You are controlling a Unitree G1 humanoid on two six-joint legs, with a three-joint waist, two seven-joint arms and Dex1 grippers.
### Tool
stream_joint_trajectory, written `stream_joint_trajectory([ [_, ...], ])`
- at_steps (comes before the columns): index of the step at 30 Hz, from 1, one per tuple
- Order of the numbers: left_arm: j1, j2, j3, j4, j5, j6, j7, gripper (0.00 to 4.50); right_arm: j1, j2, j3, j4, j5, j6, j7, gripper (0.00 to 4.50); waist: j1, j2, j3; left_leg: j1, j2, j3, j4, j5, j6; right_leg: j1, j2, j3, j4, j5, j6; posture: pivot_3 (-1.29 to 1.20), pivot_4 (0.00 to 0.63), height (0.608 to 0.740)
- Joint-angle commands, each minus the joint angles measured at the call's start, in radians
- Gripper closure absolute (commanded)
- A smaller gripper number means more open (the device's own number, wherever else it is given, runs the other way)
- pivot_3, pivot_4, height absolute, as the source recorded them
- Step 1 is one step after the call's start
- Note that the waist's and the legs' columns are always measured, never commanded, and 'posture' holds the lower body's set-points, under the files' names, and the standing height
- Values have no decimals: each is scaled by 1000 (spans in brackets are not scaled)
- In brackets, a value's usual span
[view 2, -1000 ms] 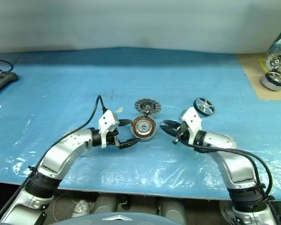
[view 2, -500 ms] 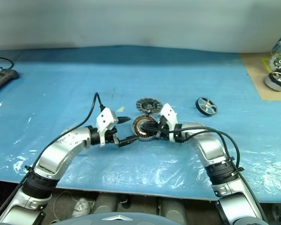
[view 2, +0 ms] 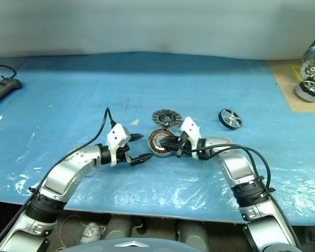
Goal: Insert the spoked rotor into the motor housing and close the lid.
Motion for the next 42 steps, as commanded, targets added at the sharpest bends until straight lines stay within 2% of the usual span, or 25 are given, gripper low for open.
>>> stream_joint_trajectory([
  [1, 2, -2, 5, -20, 4, -28, -6, 0, -15, 4, -5, 7, -6, -15, 1, 3953, 0, 0, 0, 0, 0, 0, 0, 0, 0, 0, 0, 0, 0, 0, 0, 0, 150, 740],
  [22, 60, -15, 1, 5, 32, -97, -17, 0, -36, 9, 23, 44, -67, -40, 15, 3953, -1, 0, 0, 0, 0, 0, 2, 0, 0, 0, 0, 0, 2, 0, 0, 0, 150, 740],
  [32, 39, -19, 2, -92, 15, 0, 7, 0, -22, 22, 35, 70, -101, -64, -2, 3953, -1, 0, 0, 7, 0, 0, 2, 0, 0, 6, 0, 0, 3, 0, 0, 0, 150, 740],
  [34, 38, -24, -2, -85, 19, -2, 11, 0, -19, 18, 40, 72, -108, -66, 2, 3223, -1, 0, 0, 8, 0, 0, 1, 0, 0, 6, 0, 1, 3, 0, 0, 0, 150, 740],
  [38, 33, -34, -1, -50, 24, -19, 10, 0, -19, 16, 43, 73, -110, -60, 2, 2044, 0, 0, 0, 9, 0, 0, 1, 0, 0, 7, 0, 1, 3, 0, 0, 0, 150, 740],
  [42, 28, -38, 1, -15, 29, -39, 2, 0, -25, 18, 30, 65, -103, -72, -5, 2044, 0, 0, 0, 10, 0, 0, 1, 0, 0, 9, 0, 1, 3, 0, 0, 0, 150, 740],
])
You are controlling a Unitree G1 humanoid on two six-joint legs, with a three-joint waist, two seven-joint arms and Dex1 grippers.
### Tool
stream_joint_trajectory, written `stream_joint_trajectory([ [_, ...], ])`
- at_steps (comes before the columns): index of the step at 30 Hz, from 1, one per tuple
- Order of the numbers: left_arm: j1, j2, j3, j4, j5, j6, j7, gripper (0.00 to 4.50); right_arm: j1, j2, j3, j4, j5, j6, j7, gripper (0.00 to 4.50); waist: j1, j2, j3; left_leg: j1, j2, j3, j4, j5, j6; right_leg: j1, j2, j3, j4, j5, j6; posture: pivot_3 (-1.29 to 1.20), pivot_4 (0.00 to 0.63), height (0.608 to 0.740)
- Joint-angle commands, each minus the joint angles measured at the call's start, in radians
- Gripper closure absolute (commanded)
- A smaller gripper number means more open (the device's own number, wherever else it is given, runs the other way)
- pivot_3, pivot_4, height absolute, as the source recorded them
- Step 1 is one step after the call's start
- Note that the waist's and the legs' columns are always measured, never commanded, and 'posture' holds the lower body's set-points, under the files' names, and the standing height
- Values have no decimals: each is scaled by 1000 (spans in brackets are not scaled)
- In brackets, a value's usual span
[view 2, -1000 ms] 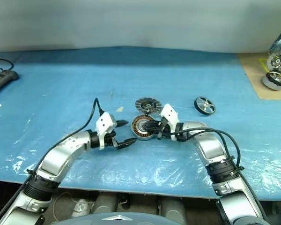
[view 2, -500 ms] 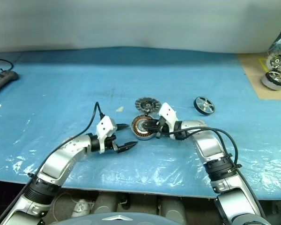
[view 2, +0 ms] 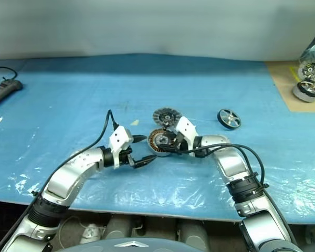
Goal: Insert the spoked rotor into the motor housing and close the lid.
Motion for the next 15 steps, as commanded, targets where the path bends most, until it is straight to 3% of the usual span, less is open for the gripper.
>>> stream_joint_trajectory([
  [1, -12, -3, 8, 10, 0, -32, -7, 0, 7, 0, -8, 5, -2, 4, -8, 2044, 0, 0, 0, 0, 0, 0, 0, 0, 0, 0, 0, 0, 0, 0, 0, 0, 150, 740],
  [7, -9, 3, 16, 33, -5, -52, -22, 0, -10, -10, -62, -59, 66, 41, 17, 2044, 0, 0, 0, -1, 0, 0, 0, 0, 0, -1, 0, 0, -1, 0, 0, 0, 150, 740],
  [8, -9, 7, 19, 19, -9, -43, -21, 0, -13, -12, -72, -77, 84, 54, 23, 2212, 0, 0, 0, -1, 0, 0, -1, 0, 0, -1, 0, 0, -1, 0, 0, 0, 150, 740],
  [10, -15, 10, 27, -12, -22, -12, -17, 0, -15, -16, -82, -102, 102, 70, 29, 2654, 0, 0, 0, -3, 0, 0, -1, 0, 0, -3, 0, 0, -1, 0, 0, 0, 150, 740],
  [15, -47, 5, 39, -39, -39, 46, -1, 0, -14, -7, -75, -106, 108, 82, 27, 4478, 0, 0, 0, -4, 0, 0, -1, 0, 0, -4, 0, 0, -1, 0, 0, 0, 150, 740],
])
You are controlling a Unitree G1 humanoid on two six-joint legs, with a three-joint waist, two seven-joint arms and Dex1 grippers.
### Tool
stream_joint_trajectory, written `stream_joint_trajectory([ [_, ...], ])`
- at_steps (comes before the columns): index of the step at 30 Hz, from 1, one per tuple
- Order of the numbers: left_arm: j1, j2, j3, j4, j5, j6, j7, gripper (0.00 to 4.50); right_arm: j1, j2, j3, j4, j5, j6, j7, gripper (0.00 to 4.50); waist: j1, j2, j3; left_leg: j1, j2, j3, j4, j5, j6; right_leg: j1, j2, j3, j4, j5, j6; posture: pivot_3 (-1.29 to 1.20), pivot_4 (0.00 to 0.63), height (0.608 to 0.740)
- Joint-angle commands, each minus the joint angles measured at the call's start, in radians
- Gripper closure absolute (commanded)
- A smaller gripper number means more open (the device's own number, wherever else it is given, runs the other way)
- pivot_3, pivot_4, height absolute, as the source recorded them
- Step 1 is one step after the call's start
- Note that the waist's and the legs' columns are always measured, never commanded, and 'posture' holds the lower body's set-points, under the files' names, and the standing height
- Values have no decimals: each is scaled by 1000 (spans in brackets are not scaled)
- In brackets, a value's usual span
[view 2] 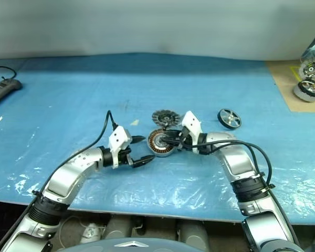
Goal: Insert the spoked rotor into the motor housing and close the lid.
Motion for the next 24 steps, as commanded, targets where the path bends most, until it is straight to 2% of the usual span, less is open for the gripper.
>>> stream_joint_trajectory([
  [1, -25, 0, 21, -46, -18, 21, 8, 0, -15, 13, 0, -21, 17, -2, 1, 4478, 0, 0, 0, 0, 0, 0, 0, 0, 0, 0, 0, 0, 0, 0, 0, 0, 150, 740],
  [7, -40, -12, 0, -39, -12, 30, 21, 0, -32, 24, 60, 63, -80, -43, -40, 4478, 0, 0, 0, -1, 0, 0, 0, 0, 0, -1, 0, 0, 0, 0, 0, 0, 150, 740],
  [12, -39, -5, 6, 0, -10, 2, 2, 0, 43, -107, 205, 92, -222, -105, 41, 4478, 4, 0, -1, 0, 0, 0, 0, 0, 0, 1, 0, 0, -1, 0, 0, 0, 150, 740],
  [17, -23, 15, 19, 25, -12, -35, -22, 0, 68, -166, 267, 100, -285, -146, 63, 4478, 9, -2, -4, 15, 0, 0, -4, -1, 0, 17, 0, 0, -10, 0, 0, 0, 150, 740],
  [21, -23, 14, 14, 31, -11, -47, -25, 0, 55, -120, 238, 91, -246, -136, 52, 4478, 9, -3, -7, 23, 0, 0, -6, -4, -2, 28, 0, 0, -14, 0, 0, 0, 150, 740],
  [24, -38, 7, 7, 38, -8, -46, -23, 0, 25, -60, 167, 91, -194, -124, 6, 4478, 4, -3, -7, 24, 0, 0, -7, -4, -2, 28, 0, 0, -14, 0, 0, 0, 150, 740],
])
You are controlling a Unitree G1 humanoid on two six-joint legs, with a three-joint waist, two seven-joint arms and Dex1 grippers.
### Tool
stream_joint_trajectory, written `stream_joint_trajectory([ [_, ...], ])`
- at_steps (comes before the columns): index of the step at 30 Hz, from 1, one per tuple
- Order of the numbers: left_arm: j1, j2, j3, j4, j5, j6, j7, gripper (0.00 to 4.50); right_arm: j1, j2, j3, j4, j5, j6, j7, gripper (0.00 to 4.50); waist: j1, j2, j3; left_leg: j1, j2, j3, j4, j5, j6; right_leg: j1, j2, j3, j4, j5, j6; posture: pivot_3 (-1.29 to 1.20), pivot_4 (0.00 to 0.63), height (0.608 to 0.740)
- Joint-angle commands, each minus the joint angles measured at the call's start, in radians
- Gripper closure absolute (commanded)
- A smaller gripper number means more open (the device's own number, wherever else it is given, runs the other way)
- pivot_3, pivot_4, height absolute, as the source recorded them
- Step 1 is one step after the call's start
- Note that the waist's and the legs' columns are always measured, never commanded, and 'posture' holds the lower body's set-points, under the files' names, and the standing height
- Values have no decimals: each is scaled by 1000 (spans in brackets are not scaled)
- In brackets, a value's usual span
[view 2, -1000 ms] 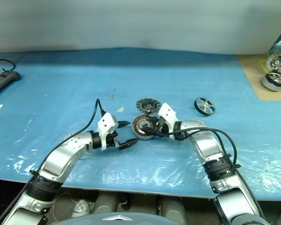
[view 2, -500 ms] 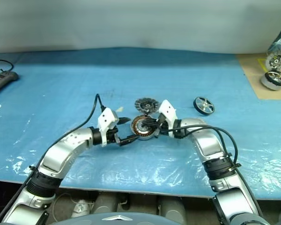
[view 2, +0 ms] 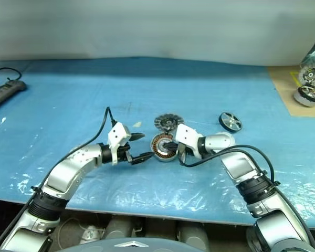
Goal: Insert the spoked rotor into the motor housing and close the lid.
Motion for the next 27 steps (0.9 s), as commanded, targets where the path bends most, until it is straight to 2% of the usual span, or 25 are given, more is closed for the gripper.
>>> stream_joint_trajectory([
  [1, -21, -6, 6, -7, 4, -19, -3, 0, 14, 53, -29, 57, 27, 53, -41, 4478, -3, 0, 0, 0, 0, 0, 0, 0, 0, 0, 0, 0, 0, 0, 0, 0, 150, 740],
  [7, -16, -5, 0, -6, 12, -26, -6, 0, 2, 63, -137, -14, 173, 173, 1, 4478, -6, 1, 1, -4, 0, 0, -1, 2, 2, -5, 0, 0, 1, 0, 0, 0, 150, 740],
  [12, -14, -6, 1, -8, 14, -24, -12, 0, -17, 73, -164, -13, 191, 185, -9, 4478, -6, 1, 1, -20, 0, 0, 1, 2, 3, -21, 0, 0, 2, 1, 0, 0, 150, 740],
  [17, -22, -10, 2, -7, 14, -20, -13, 0, -23, 118, -140, -6, 174, 177, -30, 4478, -8, 1, 1, -32, 0, 0, 4, 2, 3, -35, 0, 0, 9, 0, 0, 0, 150, 740],
  [23, -15, -6, 3, -19, 16, -14, -14, 0, -25, 127, -134, 5, 165, 171, -28, 4478, -6, 1, 1, -32, 0, 0, 6, 3, 3, -34, 0, 0, 10, 0, 0, 0, 150, 740],
  [27, 0, 1, 7, -26, 16, -19, -16, 0, -18, 59, -17, 69, 3, 56, -22, 4478, -6, 1, 1, -31, 0, 0, 6, 3, 3, -33, 0, 0, 10, 0, 0, 0, 150, 740],
])
